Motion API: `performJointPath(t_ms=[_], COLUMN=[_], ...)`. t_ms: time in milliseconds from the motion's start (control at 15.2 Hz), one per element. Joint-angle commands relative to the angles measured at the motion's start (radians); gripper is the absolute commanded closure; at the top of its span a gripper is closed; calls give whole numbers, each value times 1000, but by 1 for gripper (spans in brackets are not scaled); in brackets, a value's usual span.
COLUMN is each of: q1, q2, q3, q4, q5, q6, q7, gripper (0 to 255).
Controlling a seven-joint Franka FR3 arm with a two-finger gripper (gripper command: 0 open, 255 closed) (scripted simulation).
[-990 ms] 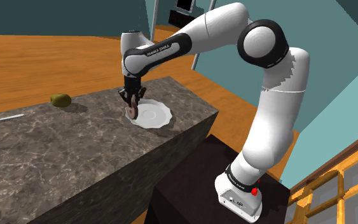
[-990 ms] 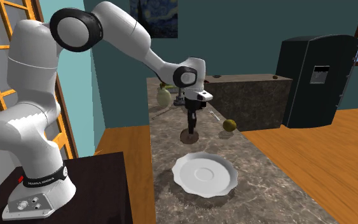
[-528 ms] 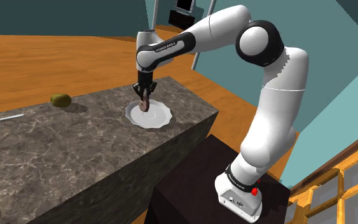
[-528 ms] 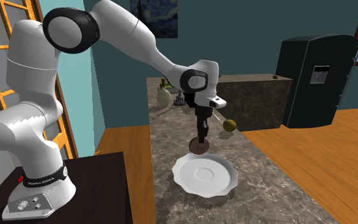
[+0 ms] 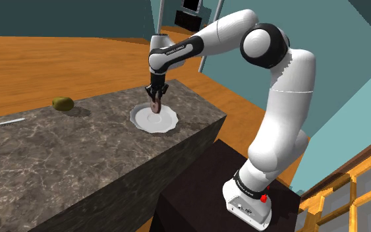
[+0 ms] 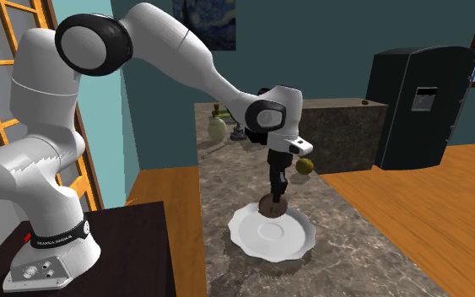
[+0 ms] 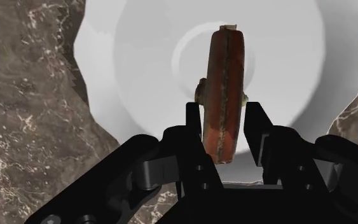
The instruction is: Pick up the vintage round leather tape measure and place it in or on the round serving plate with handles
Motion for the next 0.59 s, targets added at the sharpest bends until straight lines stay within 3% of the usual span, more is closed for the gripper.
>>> performJointPath(t_ms=[0, 528], q1=[1, 10], q2=[14, 80], q3=[-3, -17], q4=[-3, -20], q5=[-5, -30], q6=[18, 98], q7=[2, 20], gripper=[255, 255])
